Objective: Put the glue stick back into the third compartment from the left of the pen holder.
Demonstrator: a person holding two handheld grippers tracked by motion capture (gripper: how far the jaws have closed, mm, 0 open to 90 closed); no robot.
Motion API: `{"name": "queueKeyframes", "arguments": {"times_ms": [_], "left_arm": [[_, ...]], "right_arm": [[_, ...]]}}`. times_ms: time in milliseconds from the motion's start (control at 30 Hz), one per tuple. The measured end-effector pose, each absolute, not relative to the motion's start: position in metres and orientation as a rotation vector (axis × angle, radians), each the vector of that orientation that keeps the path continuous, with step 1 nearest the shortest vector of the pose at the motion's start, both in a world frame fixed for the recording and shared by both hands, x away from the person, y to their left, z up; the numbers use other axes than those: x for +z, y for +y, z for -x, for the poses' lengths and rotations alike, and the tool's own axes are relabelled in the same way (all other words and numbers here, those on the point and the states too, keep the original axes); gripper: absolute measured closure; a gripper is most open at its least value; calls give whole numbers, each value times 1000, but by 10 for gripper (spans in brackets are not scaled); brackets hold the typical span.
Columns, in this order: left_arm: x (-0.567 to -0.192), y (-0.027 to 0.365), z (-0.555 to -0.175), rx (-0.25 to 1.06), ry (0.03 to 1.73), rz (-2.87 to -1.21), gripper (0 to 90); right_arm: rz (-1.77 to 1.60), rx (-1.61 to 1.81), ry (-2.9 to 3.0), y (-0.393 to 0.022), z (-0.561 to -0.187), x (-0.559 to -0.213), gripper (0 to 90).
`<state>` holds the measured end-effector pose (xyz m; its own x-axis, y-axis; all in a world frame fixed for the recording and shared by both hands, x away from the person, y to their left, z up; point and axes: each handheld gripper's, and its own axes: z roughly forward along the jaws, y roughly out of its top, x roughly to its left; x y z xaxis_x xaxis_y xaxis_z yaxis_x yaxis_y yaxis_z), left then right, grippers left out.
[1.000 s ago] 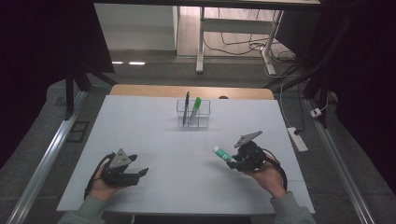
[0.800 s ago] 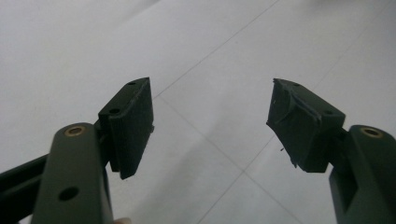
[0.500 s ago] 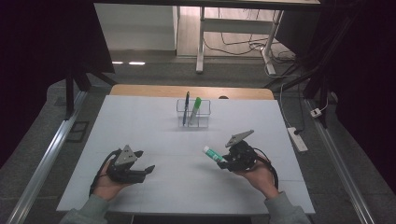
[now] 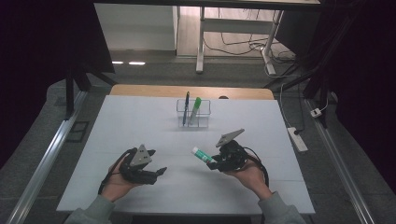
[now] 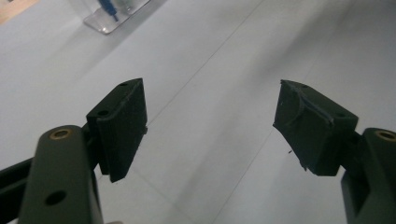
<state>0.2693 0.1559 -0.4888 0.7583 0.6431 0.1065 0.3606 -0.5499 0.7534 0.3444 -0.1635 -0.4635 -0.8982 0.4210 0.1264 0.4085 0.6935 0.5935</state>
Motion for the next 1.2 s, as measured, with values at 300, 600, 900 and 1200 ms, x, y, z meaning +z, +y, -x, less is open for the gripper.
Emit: {"name": "queueKeyframes", "arguments": {"times_ms": [300, 600, 900, 1200], "left_arm": [[-491, 136, -274, 475, 704, -2235, 248], [-488, 123, -276, 515, 648, -2245, 253], [-488, 108, -277, 571, 545, -2295, 271], [-491, 98, -283, 582, 488, -2343, 279]], "right_arm": [[-685, 999, 2891, -151, -346, -466, 652], [-652, 962, 2927, -134, -347, -467, 653], [-636, 887, 2987, -120, -351, -475, 652], [-580, 844, 3040, -109, -349, -476, 652]]}}
